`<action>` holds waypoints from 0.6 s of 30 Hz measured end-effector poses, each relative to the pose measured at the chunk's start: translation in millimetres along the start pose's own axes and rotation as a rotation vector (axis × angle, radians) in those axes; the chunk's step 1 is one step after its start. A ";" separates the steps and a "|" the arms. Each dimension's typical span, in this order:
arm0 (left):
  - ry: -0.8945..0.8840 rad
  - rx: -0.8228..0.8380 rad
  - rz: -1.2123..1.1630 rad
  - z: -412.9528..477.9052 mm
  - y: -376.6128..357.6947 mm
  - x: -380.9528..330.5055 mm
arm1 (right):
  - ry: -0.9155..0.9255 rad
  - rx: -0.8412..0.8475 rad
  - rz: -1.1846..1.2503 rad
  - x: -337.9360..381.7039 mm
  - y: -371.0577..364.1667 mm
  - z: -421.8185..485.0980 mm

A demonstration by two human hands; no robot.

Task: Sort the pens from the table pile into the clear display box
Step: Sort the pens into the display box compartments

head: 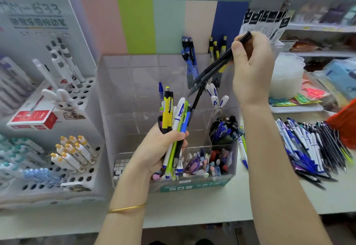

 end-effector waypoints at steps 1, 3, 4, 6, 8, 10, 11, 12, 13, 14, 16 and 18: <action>-0.002 0.004 -0.001 -0.8 2.3 -0.3 | 0.038 0.012 -0.034 2.1 -1.6 -3.4; 0.003 0.007 -0.019 -0.1 5.9 -0.9 | 0.114 0.092 -0.103 7.2 -9.0 -14.1; 0.007 0.010 -0.032 0.7 6.7 -1.1 | 0.146 0.136 -0.127 8.4 -13.2 -20.0; 0.017 0.019 -0.055 2.5 6.4 -1.1 | 0.189 0.196 -0.170 11.0 -19.7 -28.7; 0.021 0.033 -0.069 3.2 4.7 -0.5 | 0.208 0.256 -0.216 12.4 -26.3 -34.5; 0.023 0.045 -0.081 3.1 2.7 0.5 | 0.213 0.346 -0.269 10.9 -35.3 -40.8; 0.027 0.052 -0.091 2.7 1.6 1.1 | 0.227 0.396 -0.330 7.7 -40.3 -44.9; 0.032 0.061 -0.103 2.5 0.2 1.3 | 0.245 0.441 -0.414 3.3 -44.8 -49.2; 0.036 0.071 -0.114 1.9 -1.0 1.3 | 0.259 0.481 -0.503 -0.9 -48.3 -53.7; 0.039 0.083 -0.124 1.6 -1.9 1.4 | 0.268 0.513 -0.577 -4.4 -50.8 -57.7; 0.044 0.109 -0.134 0.5 -3.5 1.2 | 0.285 0.531 -0.666 -6.5 -52.9 -61.1; 0.051 0.128 -0.140 -1.0 -5.4 1.4 | 0.292 0.509 -0.691 -5.5 -53.2 -59.0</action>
Point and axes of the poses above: each hand's wrist, its own z-axis towards the middle knuckle, its own y-axis out of the back of the hand, x = y × z, the point moved 8 cm from there along z, towards the middle knuckle, and after that the axes turned 11 degrees about -x, right-handed, at the moved point
